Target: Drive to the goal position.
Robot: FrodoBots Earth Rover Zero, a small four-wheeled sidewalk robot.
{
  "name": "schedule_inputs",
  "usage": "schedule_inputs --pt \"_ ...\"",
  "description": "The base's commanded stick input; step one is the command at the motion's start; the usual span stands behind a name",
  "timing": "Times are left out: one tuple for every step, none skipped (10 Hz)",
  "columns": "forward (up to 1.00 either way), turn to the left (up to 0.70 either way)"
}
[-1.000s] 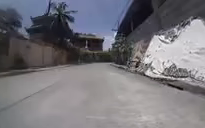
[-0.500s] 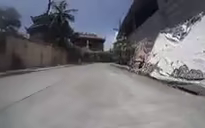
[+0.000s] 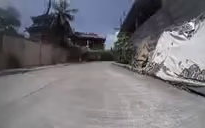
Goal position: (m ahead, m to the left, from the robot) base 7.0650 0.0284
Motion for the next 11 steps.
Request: schedule_inputs --pt "0.85 0.0" --pt "0.85 -0.06" --pt "0.85 -0.15" --pt "0.85 -0.24" --pt "0.85 -0.33" --pt "0.85 -0.08" --pt "0.85 0.0" --pt "0.85 0.0" --pt "0.85 0.0" --pt "0.85 0.0" --pt "0.85 0.0"
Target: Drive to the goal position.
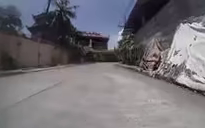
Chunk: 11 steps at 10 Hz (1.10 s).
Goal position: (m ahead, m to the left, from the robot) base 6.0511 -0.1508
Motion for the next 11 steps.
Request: schedule_inputs --pt "0.85 0.0" --pt "0.85 0.0" --pt "0.85 0.0" --pt "0.85 0.0" --pt "0.85 -0.09" --pt "0.85 -0.24" --pt "0.85 -0.34" --pt "0.85 -0.34" --pt "0.85 -0.34" --pt "0.85 -0.32" --pt "0.85 -0.08"
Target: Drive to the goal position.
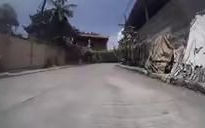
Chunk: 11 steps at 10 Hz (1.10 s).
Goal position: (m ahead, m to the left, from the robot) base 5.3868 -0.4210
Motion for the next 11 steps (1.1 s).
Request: schedule_inputs --pt "0.85 0.0" --pt "0.85 0.0" --pt "0.85 0.0" --pt "0.85 0.0" --pt "0.85 0.0" --pt "0.85 0.0" --pt "0.85 0.0" --pt "0.85 0.0" --pt "0.85 0.0" --pt "0.85 0.0" --pt "0.85 0.0"
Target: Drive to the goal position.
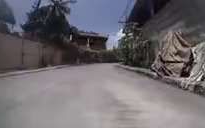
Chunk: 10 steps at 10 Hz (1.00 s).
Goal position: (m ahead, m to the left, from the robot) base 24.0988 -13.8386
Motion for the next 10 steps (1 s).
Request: schedule_inputs --pt "0.85 0.0" --pt "0.85 0.0" --pt "0.85 -0.34" --pt "0.85 -0.34" --pt "0.85 -0.34" --pt "0.85 -0.34" --pt "0.85 -0.34" --pt "0.85 -0.28" --pt "0.85 -0.03" --pt "0.85 0.0"
